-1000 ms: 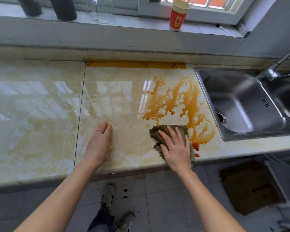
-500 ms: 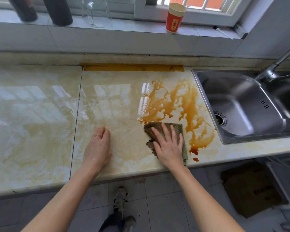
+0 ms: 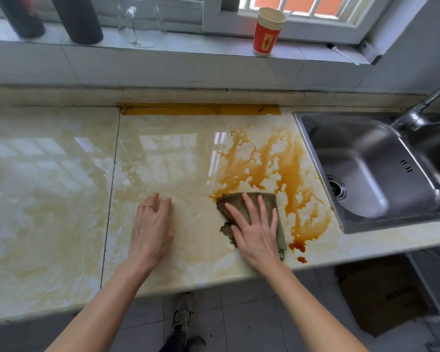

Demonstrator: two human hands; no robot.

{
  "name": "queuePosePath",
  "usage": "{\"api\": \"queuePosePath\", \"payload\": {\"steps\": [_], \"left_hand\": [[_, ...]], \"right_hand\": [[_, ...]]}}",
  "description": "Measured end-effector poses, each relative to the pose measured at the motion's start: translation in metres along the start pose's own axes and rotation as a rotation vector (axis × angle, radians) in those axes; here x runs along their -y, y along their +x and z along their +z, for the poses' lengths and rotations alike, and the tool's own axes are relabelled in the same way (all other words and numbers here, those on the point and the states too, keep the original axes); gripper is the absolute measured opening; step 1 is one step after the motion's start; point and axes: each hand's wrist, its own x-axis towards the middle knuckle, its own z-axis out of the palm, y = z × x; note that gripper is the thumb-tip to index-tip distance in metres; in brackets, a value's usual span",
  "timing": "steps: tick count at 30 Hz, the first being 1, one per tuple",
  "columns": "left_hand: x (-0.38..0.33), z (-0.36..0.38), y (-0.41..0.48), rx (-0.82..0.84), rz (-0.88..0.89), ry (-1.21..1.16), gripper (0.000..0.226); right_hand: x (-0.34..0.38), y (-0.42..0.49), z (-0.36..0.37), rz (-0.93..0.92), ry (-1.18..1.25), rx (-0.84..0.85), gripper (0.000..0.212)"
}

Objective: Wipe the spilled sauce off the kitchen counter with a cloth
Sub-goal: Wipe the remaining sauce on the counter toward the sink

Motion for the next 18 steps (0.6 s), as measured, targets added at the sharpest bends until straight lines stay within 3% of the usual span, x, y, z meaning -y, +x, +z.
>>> {"api": "queuePosePath", "payload": {"steps": [4, 11, 18], "left_hand": [[-0.016, 0.001, 0.012, -0.006, 0.050, -0.050, 0.057], [-0.032, 0.000, 0.039, -0.005, 0.147, -0.005, 0.061], [-0.020, 0.000, 0.047, 0.052, 0.162, 0.031, 0.059]], "right_hand": [[0.006, 0.008, 0.000, -0.098, -0.058, 0.010, 0.053], [0.014, 0.028, -0.008, 0.040, -0.020, 0.102, 0.055], [0.031, 0.022, -0.006, -0.048, -0.011, 0.099, 0.051]]}}
